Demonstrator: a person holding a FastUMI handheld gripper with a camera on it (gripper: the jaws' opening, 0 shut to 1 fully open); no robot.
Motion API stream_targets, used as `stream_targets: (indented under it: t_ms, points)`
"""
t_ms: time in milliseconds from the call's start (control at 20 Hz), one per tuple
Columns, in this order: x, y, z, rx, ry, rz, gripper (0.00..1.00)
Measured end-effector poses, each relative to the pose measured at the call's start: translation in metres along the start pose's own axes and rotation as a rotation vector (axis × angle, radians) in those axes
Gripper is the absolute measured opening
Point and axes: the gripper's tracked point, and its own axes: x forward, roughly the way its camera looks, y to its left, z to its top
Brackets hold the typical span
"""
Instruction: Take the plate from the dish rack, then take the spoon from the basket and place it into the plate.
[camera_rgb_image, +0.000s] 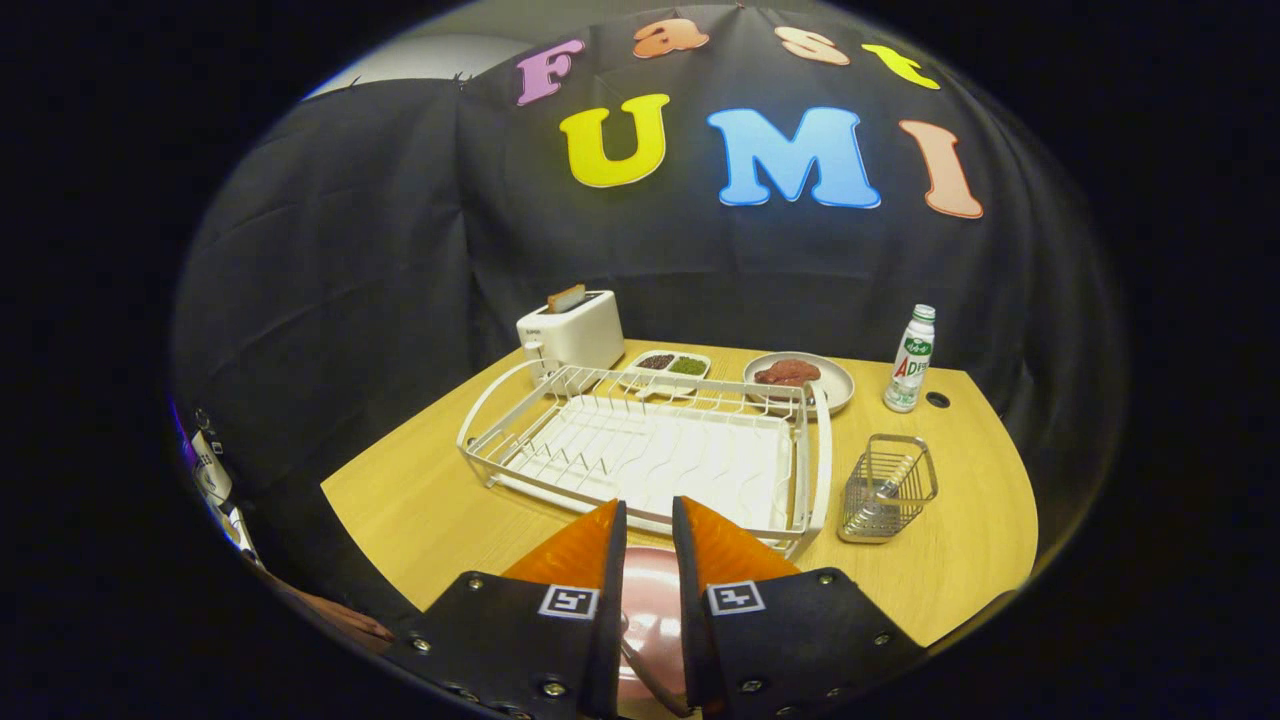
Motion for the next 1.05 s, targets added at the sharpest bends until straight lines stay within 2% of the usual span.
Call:
stream_targets:
  t_ms: [650,700,900,1050]
  points:
    - [-0.073,-0.079,0.129,-0.029,-0.305,-0.28,0.25]
    - [-0.08,-0.079,0.135,-0.029,-0.311,-0.286,0.29]
    - [-0.095,-0.092,0.155,-0.044,-0.376,-0.331,0.97]
    - [-0.092,-0.096,0.151,-0.027,-0.373,-0.328,0.97]
